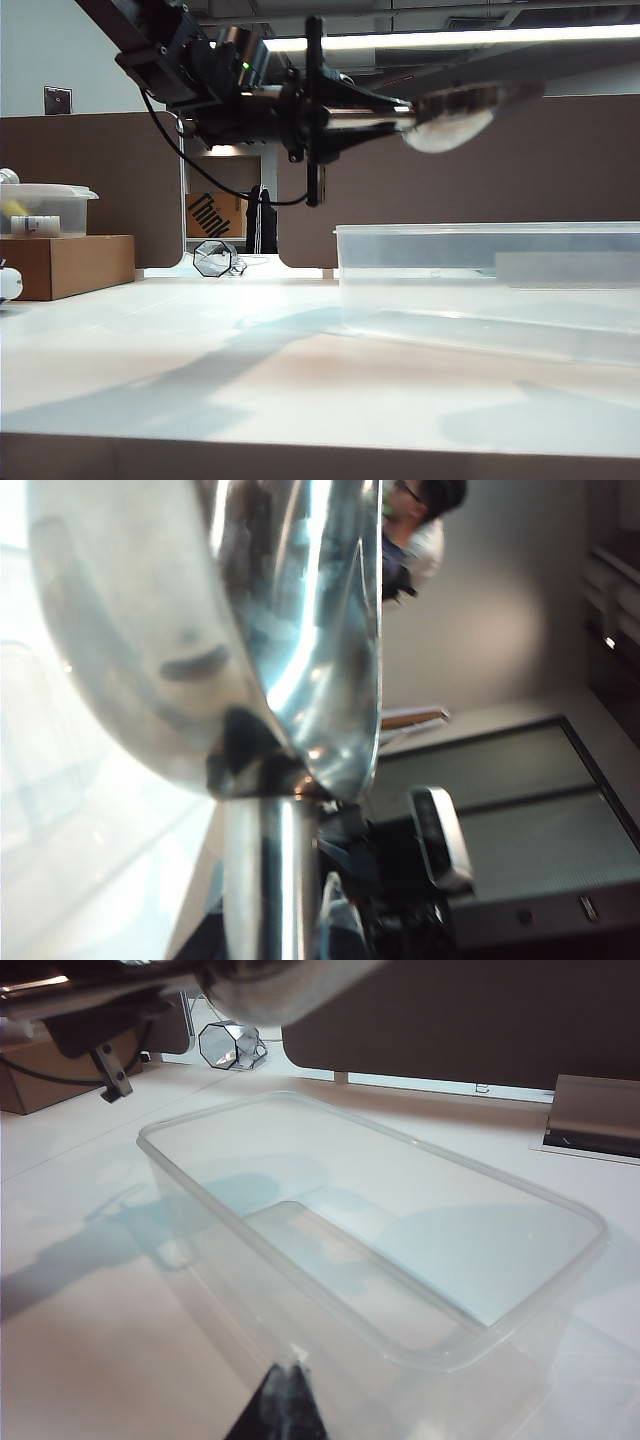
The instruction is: Pick up the metal ice scoop from the table and place it inside the transparent plastic box.
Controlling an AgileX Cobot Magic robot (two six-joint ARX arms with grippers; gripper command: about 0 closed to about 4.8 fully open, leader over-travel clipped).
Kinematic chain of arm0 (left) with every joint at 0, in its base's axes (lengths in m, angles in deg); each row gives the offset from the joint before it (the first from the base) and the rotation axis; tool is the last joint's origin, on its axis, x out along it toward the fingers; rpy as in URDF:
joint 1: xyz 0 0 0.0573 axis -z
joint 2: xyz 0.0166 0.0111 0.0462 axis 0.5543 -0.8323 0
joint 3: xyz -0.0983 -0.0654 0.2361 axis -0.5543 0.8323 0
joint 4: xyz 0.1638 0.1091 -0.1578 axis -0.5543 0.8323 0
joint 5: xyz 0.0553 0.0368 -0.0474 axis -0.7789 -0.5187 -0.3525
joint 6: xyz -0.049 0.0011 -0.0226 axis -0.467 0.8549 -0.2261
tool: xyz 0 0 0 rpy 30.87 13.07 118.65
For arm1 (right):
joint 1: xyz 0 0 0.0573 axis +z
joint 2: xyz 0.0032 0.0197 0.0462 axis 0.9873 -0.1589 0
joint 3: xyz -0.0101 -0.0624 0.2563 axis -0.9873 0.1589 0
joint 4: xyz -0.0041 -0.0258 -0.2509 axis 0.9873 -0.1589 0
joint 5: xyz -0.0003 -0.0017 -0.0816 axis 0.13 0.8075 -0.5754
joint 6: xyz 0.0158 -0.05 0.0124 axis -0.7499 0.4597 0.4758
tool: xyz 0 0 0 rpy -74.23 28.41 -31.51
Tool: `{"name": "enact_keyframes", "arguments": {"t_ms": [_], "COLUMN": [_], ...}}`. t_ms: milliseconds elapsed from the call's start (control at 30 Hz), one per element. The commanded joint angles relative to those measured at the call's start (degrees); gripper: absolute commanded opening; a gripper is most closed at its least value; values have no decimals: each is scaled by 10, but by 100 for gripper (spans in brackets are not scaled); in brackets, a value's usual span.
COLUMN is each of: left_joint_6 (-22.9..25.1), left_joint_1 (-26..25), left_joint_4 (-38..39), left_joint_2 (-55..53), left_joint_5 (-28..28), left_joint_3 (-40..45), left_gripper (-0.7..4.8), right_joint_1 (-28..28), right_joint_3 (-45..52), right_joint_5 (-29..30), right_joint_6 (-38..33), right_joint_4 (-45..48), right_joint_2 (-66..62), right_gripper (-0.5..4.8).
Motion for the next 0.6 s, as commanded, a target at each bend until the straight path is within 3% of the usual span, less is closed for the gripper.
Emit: {"name": "enact_keyframes", "arguments": {"t_ms": [33, 234, 601], "left_joint_6": [3, -22, -12], "left_joint_1": [10, 31, 58], "left_joint_4": [-8, -10, -13], "left_joint_2": [-1, 1, 2], "left_joint_5": [-48, -103, -133], "left_joint_3": [-4, -5, -5], "left_gripper": [-6, -6, -6], "right_joint_1": [0, 0, 0], "right_joint_3": [0, 0, 0], "right_joint_5": [0, 0, 0], "right_joint_6": [1, 1, 1], "right_joint_4": [10, 10, 10], "right_joint_2": [0, 0, 0], "right_gripper": [-1, -1, -1]}}
